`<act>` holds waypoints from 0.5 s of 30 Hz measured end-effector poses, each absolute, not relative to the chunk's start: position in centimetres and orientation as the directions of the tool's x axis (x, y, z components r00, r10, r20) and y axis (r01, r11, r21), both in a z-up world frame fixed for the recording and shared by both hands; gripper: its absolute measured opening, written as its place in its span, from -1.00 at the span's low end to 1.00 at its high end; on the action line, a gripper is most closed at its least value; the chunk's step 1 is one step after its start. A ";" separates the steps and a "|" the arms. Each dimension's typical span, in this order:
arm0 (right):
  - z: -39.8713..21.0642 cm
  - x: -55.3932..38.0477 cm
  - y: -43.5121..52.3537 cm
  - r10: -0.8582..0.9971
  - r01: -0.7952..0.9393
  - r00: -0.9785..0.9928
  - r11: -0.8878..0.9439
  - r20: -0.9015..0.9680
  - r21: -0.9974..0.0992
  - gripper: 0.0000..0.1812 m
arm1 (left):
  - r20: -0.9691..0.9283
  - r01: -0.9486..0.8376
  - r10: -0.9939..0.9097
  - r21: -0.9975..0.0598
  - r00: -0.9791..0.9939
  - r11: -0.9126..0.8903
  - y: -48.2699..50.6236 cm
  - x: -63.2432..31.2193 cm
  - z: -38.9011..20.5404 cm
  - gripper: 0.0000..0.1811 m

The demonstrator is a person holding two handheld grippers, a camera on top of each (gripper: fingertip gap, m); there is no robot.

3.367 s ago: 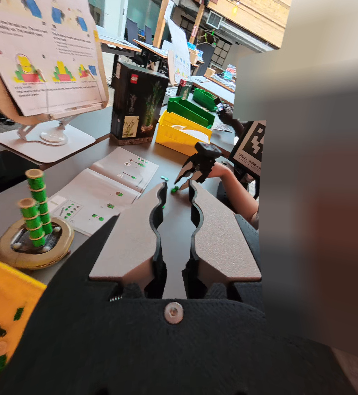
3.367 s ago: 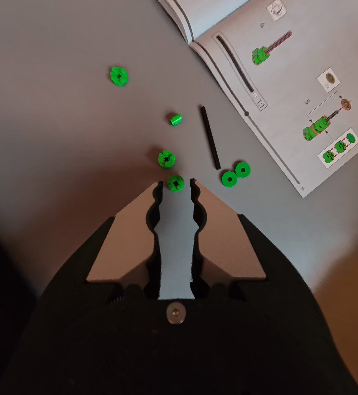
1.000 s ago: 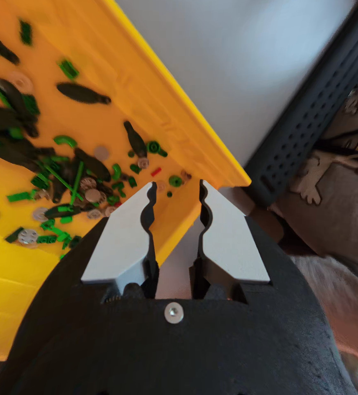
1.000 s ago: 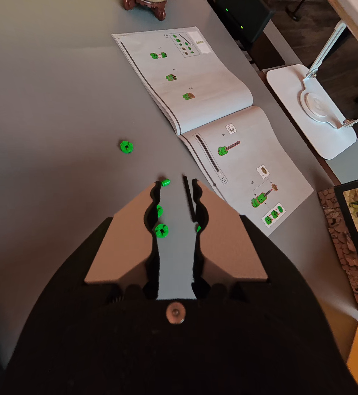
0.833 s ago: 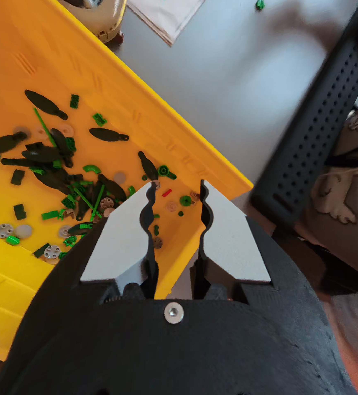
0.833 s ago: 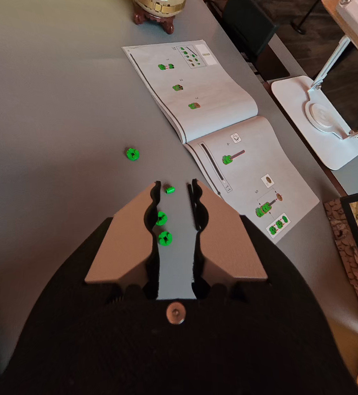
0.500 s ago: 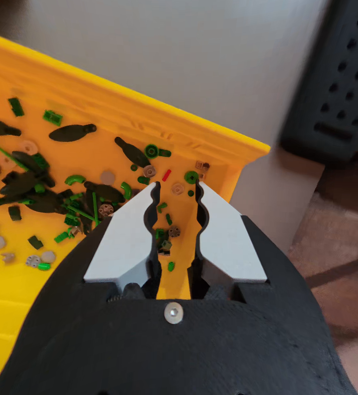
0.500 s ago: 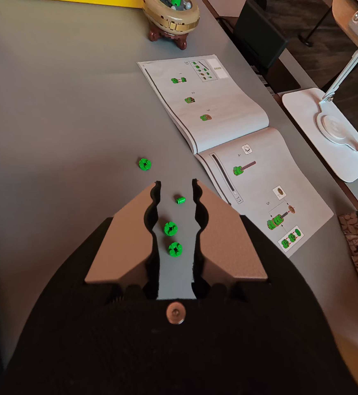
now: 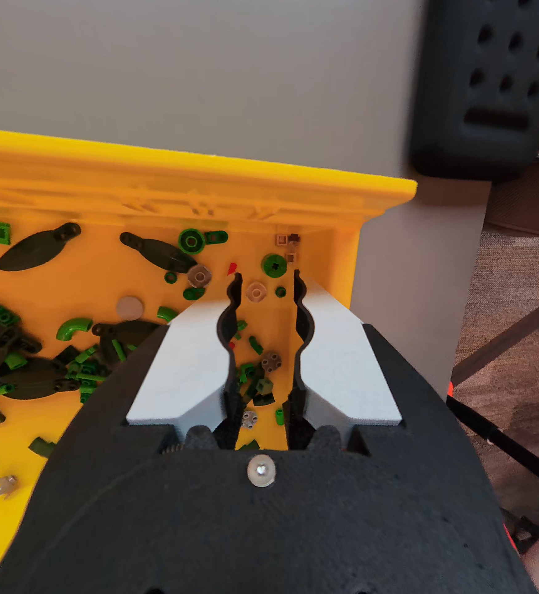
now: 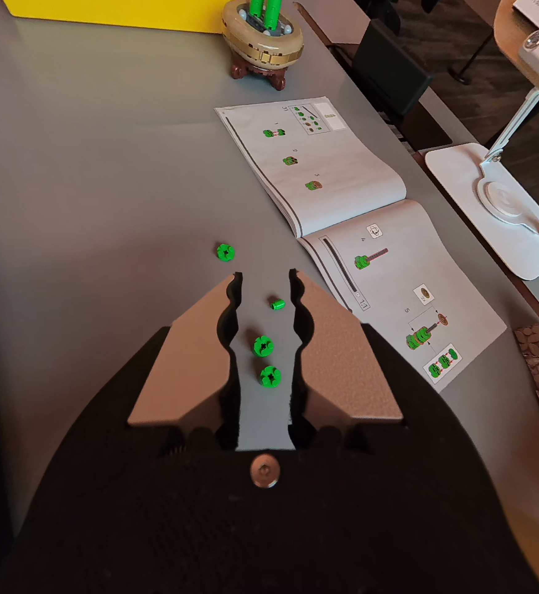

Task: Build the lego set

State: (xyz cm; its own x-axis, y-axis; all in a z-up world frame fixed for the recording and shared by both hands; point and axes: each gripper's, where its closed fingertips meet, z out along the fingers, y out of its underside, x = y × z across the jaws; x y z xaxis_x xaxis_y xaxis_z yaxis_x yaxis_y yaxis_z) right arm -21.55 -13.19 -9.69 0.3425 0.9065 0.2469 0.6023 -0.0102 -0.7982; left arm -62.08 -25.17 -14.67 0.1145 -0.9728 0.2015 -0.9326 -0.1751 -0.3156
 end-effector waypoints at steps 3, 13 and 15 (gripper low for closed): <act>-9.9 -21.7 -13.3 0.908 0.613 0.335 -0.008 0.251 -0.790 -0.67 | 0.208 -0.944 -0.973 -0.291 0.095 -0.155 -25.4 -62.3 -15.2 -0.65; -9.6 -21.7 -13.4 0.911 0.599 0.335 -0.009 0.240 -0.801 -0.67 | 0.189 -0.949 -0.980 -0.295 0.058 -0.113 -25.4 -61.5 -16.2 -0.74; -9.5 -21.7 -13.4 0.910 0.596 0.335 -0.005 0.243 -0.803 -0.67 | 0.167 -0.954 -0.984 -0.282 0.056 -0.102 -25.2 -61.8 -16.4 -0.83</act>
